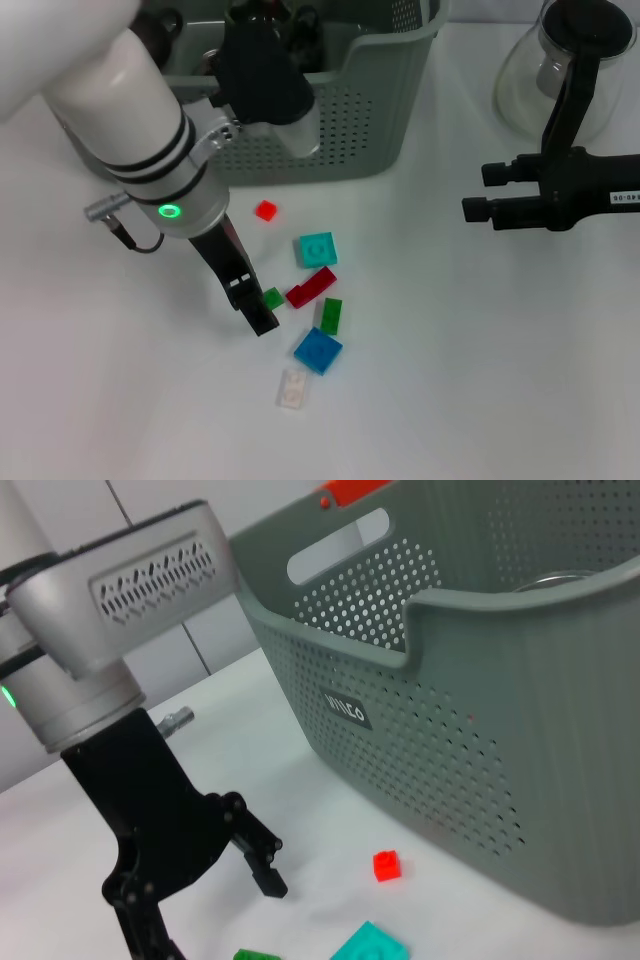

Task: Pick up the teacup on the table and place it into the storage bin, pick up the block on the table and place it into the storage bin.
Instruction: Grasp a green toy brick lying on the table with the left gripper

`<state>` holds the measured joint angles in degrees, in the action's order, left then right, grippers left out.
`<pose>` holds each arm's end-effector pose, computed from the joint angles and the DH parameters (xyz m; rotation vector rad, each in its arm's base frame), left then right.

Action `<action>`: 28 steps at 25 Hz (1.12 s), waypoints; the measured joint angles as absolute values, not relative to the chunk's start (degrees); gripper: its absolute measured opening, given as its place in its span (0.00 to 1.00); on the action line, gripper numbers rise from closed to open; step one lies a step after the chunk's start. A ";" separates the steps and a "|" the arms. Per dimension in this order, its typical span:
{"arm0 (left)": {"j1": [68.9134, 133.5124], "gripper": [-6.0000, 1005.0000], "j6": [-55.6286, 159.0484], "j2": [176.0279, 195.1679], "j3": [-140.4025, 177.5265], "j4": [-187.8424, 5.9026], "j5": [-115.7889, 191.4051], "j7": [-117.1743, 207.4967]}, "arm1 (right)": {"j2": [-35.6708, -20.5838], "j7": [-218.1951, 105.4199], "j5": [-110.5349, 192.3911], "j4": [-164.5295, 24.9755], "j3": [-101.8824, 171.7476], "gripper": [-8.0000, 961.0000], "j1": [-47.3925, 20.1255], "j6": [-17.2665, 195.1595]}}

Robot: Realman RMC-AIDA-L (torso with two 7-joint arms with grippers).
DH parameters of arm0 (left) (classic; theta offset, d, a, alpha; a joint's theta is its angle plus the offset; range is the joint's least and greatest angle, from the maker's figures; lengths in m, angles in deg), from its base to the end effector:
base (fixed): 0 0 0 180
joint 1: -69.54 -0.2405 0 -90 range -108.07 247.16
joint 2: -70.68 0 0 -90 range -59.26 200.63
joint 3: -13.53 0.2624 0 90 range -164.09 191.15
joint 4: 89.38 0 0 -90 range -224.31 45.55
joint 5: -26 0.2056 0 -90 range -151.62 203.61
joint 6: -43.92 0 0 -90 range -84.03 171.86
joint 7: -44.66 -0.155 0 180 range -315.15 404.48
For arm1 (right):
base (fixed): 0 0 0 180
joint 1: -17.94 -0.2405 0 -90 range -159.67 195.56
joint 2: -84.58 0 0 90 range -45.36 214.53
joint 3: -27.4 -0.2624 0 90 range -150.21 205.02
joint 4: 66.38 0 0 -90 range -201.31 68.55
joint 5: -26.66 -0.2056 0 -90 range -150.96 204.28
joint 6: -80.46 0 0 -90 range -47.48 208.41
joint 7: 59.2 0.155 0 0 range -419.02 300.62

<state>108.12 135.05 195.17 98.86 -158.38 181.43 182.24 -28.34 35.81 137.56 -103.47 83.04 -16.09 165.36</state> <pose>-0.1878 0.3332 -0.0673 -2.7851 -0.6693 0.8033 0.2505 0.3554 -0.0065 -2.8378 0.8131 0.4766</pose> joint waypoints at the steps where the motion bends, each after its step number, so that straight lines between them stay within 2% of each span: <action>1: 108.09 0.94 135.00 195.17 99.95 -158.64 181.52 183.65 | -28.42 35.54 137.55 -103.47 83.04 0.78 -16.33 165.07; 28: 105.97 0.90 129.89 195.32 111.07 -161.08 183.27 190.93 | -28.27 33.78 137.51 -103.47 83.04 0.78 -16.31 164.89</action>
<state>105.97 129.89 195.32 111.07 -161.08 183.27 190.93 -28.27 33.78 137.51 -103.47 83.04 -16.31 164.89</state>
